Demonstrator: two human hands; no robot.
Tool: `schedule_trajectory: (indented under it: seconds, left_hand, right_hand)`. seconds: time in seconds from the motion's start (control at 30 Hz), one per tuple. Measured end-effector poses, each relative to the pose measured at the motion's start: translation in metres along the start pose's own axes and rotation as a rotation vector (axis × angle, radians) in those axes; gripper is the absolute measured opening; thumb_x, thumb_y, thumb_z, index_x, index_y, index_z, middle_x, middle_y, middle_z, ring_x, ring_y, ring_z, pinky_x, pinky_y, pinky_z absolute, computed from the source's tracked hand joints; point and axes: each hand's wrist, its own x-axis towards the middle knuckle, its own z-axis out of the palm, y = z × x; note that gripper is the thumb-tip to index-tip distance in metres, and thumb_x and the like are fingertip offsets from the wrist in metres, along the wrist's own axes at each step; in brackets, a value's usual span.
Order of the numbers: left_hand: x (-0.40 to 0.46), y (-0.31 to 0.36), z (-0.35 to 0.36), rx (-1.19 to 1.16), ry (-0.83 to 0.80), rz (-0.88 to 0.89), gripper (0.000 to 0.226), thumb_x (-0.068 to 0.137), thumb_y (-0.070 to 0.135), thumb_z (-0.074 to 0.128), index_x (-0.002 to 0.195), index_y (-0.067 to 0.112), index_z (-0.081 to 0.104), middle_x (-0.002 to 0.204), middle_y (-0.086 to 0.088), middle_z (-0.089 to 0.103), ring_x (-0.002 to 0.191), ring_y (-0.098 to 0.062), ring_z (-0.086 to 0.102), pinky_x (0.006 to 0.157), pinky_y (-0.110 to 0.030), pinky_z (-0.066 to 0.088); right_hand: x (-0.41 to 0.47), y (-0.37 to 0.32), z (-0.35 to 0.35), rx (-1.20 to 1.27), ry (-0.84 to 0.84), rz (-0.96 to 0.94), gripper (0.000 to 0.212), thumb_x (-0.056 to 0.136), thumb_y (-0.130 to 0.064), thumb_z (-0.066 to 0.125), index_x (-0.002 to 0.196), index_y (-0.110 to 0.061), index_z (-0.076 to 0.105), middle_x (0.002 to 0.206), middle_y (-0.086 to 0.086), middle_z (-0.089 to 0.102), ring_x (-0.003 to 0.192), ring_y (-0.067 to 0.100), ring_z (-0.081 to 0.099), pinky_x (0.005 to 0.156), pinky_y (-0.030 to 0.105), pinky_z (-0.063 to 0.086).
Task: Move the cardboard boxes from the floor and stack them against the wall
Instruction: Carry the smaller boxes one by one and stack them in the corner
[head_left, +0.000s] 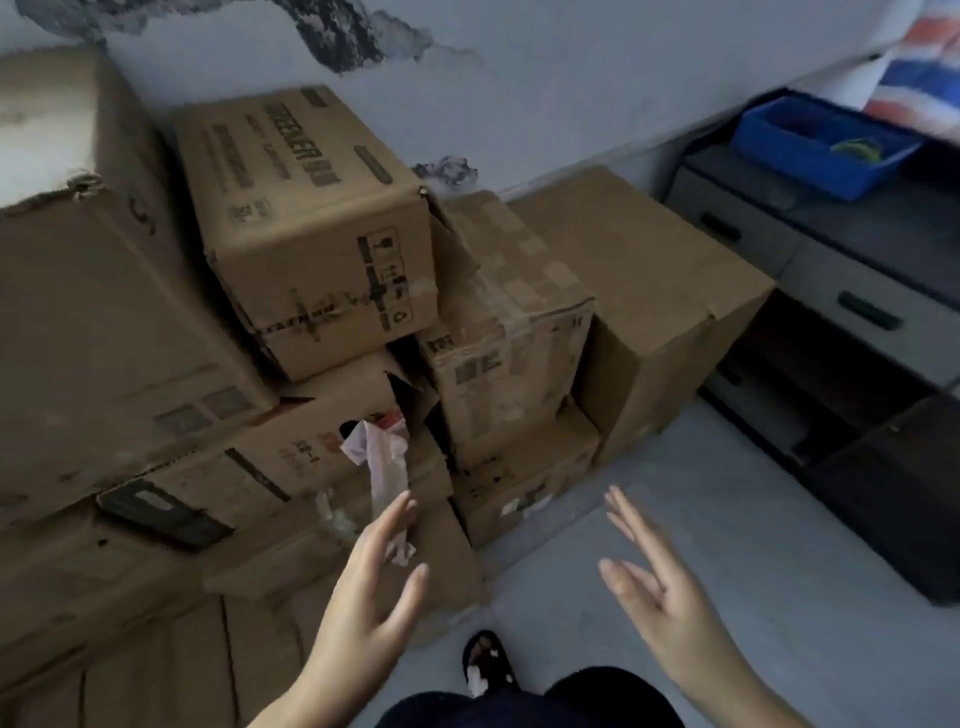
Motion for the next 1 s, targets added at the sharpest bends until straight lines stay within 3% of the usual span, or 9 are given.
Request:
schedule_trajectory:
  seconds: [0.1, 0.27, 0.33, 0.4, 0.47, 0.57, 0.7, 0.83, 1.0]
  left_hand:
    - [-0.021, 0.009, 0.030, -0.065, -0.112, 0.011, 0.059, 0.080, 0.043, 0.055, 0.125, 0.070, 0.028, 0.131, 0.036, 0.044, 0.126, 0.009, 0.041, 0.101, -0.023, 0.040]
    - [-0.050, 0.033, 0.089, -0.138, -0.347, 0.070, 0.059, 0.069, 0.071, 0.054, 0.124, 0.069, 0.032, 0.129, 0.032, 0.049, 0.123, 0.006, 0.047, 0.099, -0.021, 0.044]
    - [-0.064, 0.048, 0.119, -0.162, -0.456, 0.101, 0.056, 0.069, 0.065, 0.055, 0.120, 0.072, 0.033, 0.126, 0.034, 0.050, 0.120, 0.008, 0.049, 0.096, -0.014, 0.044]
    - [-0.085, 0.064, 0.154, -0.205, -0.584, 0.129, 0.052, 0.068, 0.056, 0.052, 0.113, 0.076, 0.036, 0.122, 0.036, 0.052, 0.116, 0.009, 0.051, 0.093, -0.013, 0.044]
    - [-0.113, 0.078, 0.191, -0.237, -0.752, 0.149, 0.050, 0.066, 0.053, 0.051, 0.110, 0.076, 0.039, 0.121, 0.035, 0.053, 0.114, 0.008, 0.053, 0.092, -0.016, 0.043]
    - [-0.159, 0.101, 0.243, -0.214, -1.004, 0.235, 0.049, 0.068, 0.052, 0.052, 0.112, 0.073, 0.042, 0.120, 0.030, 0.056, 0.113, 0.005, 0.055, 0.093, -0.019, 0.046]
    - [-0.213, 0.129, 0.309, -0.148, -1.315, 0.330, 0.048, 0.069, 0.049, 0.053, 0.110, 0.072, 0.044, 0.114, 0.029, 0.060, 0.109, 0.001, 0.059, 0.093, -0.027, 0.047]
    - [-0.271, 0.160, 0.364, -0.105, -1.611, 0.418, 0.049, 0.077, 0.035, 0.056, 0.108, 0.071, 0.047, 0.113, 0.027, 0.061, 0.107, 0.001, 0.060, 0.086, -0.010, 0.046]
    - [-0.331, 0.195, 0.433, -0.033, -1.866, 0.525, 0.057, 0.078, 0.022, 0.050, 0.107, 0.071, 0.046, 0.110, 0.029, 0.062, 0.104, 0.002, 0.061, 0.085, -0.008, 0.045]
  right_hand:
    - [-0.065, 0.020, -0.009, 0.027, 0.167, 0.038, 0.064, 0.067, -0.084, 0.049, 0.127, -0.069, 0.031, 0.137, -0.035, 0.040, 0.131, -0.008, 0.037, 0.101, 0.020, 0.041]
    - [-0.166, 0.041, -0.026, 0.194, 0.569, 0.165, 0.063, 0.063, -0.080, 0.057, 0.121, -0.062, 0.045, 0.126, -0.028, 0.056, 0.118, -0.004, 0.053, 0.084, 0.006, 0.044]
    - [-0.212, 0.049, -0.035, 0.238, 0.754, 0.193, 0.058, 0.069, -0.065, 0.064, 0.124, -0.051, 0.048, 0.122, -0.022, 0.061, 0.114, -0.001, 0.058, 0.082, 0.006, 0.044]
    - [-0.267, 0.057, -0.043, 0.248, 0.916, 0.226, 0.052, 0.082, -0.033, 0.068, 0.129, -0.047, 0.051, 0.120, -0.017, 0.064, 0.112, -0.001, 0.059, 0.081, 0.005, 0.044]
    - [-0.326, 0.067, -0.045, 0.288, 1.050, 0.324, 0.056, 0.088, -0.007, 0.060, 0.129, -0.043, 0.047, 0.118, -0.023, 0.063, 0.111, -0.005, 0.058, 0.078, 0.004, 0.044]
    - [-0.408, 0.070, -0.038, 0.287, 1.312, 0.449, 0.054, 0.089, -0.007, 0.057, 0.128, -0.041, 0.044, 0.116, -0.032, 0.059, 0.108, -0.009, 0.057, 0.076, 0.003, 0.044]
    - [-0.486, 0.073, -0.016, 0.363, 1.661, 0.552, 0.053, 0.090, -0.010, 0.057, 0.128, -0.044, 0.042, 0.116, -0.020, 0.063, 0.107, -0.010, 0.057, 0.074, 0.001, 0.044]
    - [-0.530, 0.077, 0.002, 0.457, 1.940, 0.614, 0.054, 0.090, -0.008, 0.057, 0.129, -0.042, 0.042, 0.118, -0.019, 0.061, 0.106, -0.011, 0.057, 0.073, 0.001, 0.044]
    - [-0.568, 0.098, -0.005, 0.517, 2.172, 0.668, 0.055, 0.089, -0.005, 0.058, 0.128, -0.040, 0.044, 0.112, -0.034, 0.060, 0.103, -0.011, 0.059, 0.073, 0.001, 0.043]
